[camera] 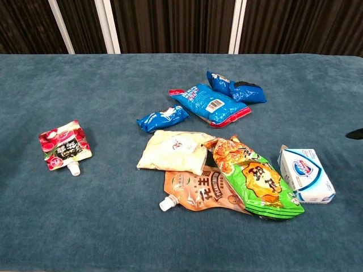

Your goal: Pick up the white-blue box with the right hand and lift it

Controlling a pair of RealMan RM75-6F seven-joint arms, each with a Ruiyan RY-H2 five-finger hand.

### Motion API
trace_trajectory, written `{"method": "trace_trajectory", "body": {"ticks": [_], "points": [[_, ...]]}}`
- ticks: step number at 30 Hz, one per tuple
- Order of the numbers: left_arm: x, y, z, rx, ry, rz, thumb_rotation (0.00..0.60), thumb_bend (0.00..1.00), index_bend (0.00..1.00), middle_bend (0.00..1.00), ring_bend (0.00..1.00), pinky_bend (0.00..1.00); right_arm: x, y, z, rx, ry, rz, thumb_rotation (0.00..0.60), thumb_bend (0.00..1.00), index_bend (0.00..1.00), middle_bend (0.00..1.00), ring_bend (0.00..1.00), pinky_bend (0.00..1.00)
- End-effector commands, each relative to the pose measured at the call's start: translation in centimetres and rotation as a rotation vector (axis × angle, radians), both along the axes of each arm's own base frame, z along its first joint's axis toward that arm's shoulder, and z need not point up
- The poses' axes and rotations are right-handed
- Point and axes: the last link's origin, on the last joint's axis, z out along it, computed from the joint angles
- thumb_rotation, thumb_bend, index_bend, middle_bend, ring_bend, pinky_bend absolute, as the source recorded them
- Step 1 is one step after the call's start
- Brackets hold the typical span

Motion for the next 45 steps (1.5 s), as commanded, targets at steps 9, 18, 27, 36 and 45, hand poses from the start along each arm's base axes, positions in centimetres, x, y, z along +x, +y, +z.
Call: {"method": "trace_trajectory", "body": {"ticks": [9, 18, 27, 36, 45], "points": [[-0.1, 0.0, -0.1, -0.004, -0.002, 0.002, 0.6, 0.47, 0.12, 0.04, 0.12, 0.07, 2.9, -1.8, -2.9, 0.051, -0.026, 0.045, 0.6, 0.14, 0.0, 0.02, 0.0, 0.17], [-0.2, 0.2, 0.0, -0.003, -0.004, 0.006, 0.6, 0.47, 0.12, 0.04, 0.12, 0.07, 3.8, -2.5, -4.5, 0.066, -0.005, 0.055, 0.6, 0.14, 0.02, 0.03, 0.0, 0.17], [-0.2, 0.2, 0.1, -0.003, -0.005, 0.009, 0.6, 0.47, 0.12, 0.04, 0.12, 0.07, 3.8, -3.0, -5.5, 0.084, 0.018, 0.04, 0.6, 0.14, 0.05, 0.07, 0.01, 0.17], [-0.2, 0.3, 0.0, -0.008, -0.003, 0.011, 0.6, 0.47, 0.12, 0.04, 0.12, 0.07, 4.1, -3.3, -5.9, 0.069, 0.023, 0.046, 0.6, 0.14, 0.18, 0.27, 0.16, 0.17], [-0.3, 0.2, 0.0, -0.009, -0.005, 0.016, 0.6, 0.47, 0.12, 0.04, 0.12, 0.07, 4.3, -3.4, -6.0, 0.056, -0.002, 0.054, 0.6, 0.14, 0.25, 0.32, 0.21, 0.17]]}}
